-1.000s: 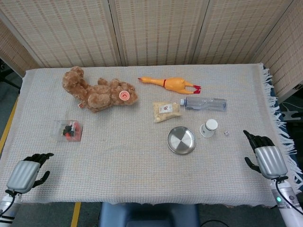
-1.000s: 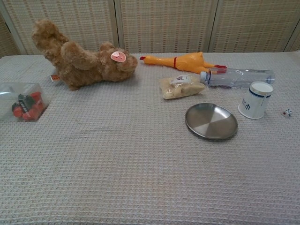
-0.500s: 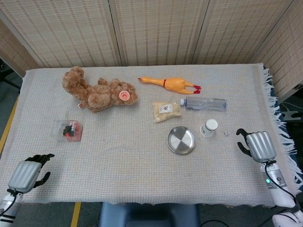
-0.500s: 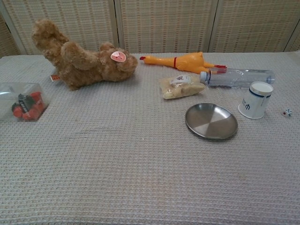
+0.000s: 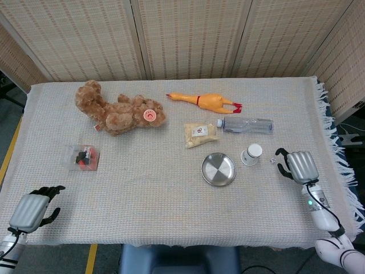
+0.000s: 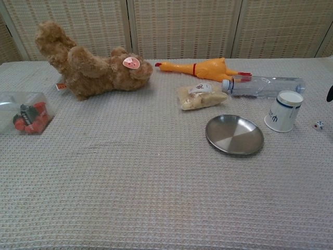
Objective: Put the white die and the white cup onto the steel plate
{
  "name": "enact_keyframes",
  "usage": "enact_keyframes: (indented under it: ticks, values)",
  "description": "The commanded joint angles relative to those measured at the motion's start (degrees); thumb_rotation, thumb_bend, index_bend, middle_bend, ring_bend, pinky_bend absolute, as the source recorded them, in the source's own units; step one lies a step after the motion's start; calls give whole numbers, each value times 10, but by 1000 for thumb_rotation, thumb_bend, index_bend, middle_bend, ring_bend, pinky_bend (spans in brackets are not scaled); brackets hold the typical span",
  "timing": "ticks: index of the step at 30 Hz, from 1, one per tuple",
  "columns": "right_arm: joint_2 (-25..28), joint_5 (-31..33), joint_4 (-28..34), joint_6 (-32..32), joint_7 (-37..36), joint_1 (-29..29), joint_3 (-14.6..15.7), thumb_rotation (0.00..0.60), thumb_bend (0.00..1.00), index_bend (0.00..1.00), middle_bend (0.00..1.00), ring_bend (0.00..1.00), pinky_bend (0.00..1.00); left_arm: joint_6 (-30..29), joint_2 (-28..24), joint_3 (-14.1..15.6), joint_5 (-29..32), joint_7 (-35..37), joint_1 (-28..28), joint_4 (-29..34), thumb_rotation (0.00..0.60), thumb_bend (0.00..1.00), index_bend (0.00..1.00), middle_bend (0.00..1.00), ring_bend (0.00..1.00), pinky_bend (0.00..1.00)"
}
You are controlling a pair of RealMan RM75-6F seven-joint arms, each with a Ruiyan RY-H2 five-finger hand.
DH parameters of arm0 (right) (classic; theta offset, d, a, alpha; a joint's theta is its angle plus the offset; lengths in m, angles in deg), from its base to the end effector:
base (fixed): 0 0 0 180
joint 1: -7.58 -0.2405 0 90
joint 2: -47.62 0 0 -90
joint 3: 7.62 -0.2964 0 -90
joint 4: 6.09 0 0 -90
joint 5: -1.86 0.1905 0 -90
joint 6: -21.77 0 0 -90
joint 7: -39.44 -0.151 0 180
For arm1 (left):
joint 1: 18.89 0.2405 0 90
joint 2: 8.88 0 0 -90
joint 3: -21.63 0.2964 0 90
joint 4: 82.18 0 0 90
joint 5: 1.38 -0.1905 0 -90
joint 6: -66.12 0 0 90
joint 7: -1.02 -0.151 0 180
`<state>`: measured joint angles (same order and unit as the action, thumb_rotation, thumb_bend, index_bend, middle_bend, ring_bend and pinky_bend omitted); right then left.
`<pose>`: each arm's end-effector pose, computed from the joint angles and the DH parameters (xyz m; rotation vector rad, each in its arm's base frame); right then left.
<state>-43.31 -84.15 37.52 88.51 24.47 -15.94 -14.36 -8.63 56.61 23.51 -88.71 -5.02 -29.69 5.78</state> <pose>-0.3791 -0.3361 0.0845 1.5583 -0.8298 0.8332 -0.3480 0.2068 0.1563 -1.6567 -0.8772 -0.6986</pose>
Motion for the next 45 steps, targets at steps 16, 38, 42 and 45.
enact_keyframes:
  ticks: [16, 38, 42, 45]
  values:
    - [-32, 62, -56, -157, 1, -56, -10, 600, 339, 383, 822, 930, 936, 13, -2, 1, 8, 5, -5, 2, 600, 359, 242, 331, 300, 445]
    - [-30, 79, -32, -192, 27, -67, -2, 600, 339, 386, 822, 930, 936, 12, -3, 2, 8, 9, -6, 2, 600, 360, 242, 332, 301, 445]
    - [-35, 83, -40, -196, 33, -69, -2, 600, 340, 386, 822, 930, 936, 14, -2, 2, 9, 8, -7, 1, 600, 360, 242, 331, 301, 446]
    - [-37, 83, -42, -196, 34, -69, -2, 600, 341, 386, 822, 930, 936, 14, -2, 2, 9, 8, -7, 1, 600, 360, 242, 331, 301, 445]
